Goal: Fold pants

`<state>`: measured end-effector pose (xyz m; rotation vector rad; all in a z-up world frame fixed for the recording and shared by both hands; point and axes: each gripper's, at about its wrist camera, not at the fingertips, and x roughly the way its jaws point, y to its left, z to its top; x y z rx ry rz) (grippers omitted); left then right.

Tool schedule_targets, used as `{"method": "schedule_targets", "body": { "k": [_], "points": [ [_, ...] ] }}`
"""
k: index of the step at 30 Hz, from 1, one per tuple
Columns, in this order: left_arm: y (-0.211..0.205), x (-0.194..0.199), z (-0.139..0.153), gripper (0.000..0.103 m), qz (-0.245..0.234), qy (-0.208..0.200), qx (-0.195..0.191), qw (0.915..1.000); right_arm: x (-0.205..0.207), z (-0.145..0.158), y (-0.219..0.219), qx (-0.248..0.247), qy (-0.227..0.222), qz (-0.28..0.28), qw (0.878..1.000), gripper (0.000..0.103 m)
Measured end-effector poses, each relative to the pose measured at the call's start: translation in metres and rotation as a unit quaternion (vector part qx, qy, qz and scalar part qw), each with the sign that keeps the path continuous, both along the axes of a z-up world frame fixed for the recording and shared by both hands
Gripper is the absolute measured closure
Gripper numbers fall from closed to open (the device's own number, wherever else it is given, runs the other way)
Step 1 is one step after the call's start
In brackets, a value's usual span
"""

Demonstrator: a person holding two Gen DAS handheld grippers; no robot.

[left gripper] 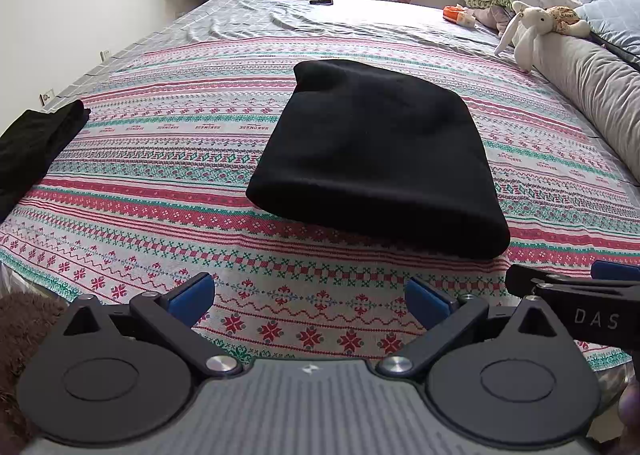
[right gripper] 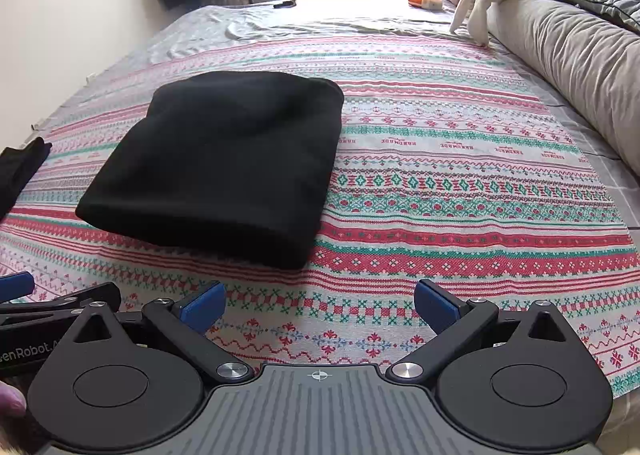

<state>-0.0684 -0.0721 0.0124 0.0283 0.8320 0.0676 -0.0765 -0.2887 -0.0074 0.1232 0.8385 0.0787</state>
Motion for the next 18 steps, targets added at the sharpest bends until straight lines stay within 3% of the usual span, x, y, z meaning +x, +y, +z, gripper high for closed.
{"method": "schedule_targets", "body": {
  "k": [18],
  "points": [
    [0.0007, 0.0004, -0.0022, 0.000, 0.000, 0.004, 0.001, 1.0000, 0.0002, -0.0031, 0.0009, 0.000, 0.004, -0.001, 1.000, 0.002]
  ]
}}
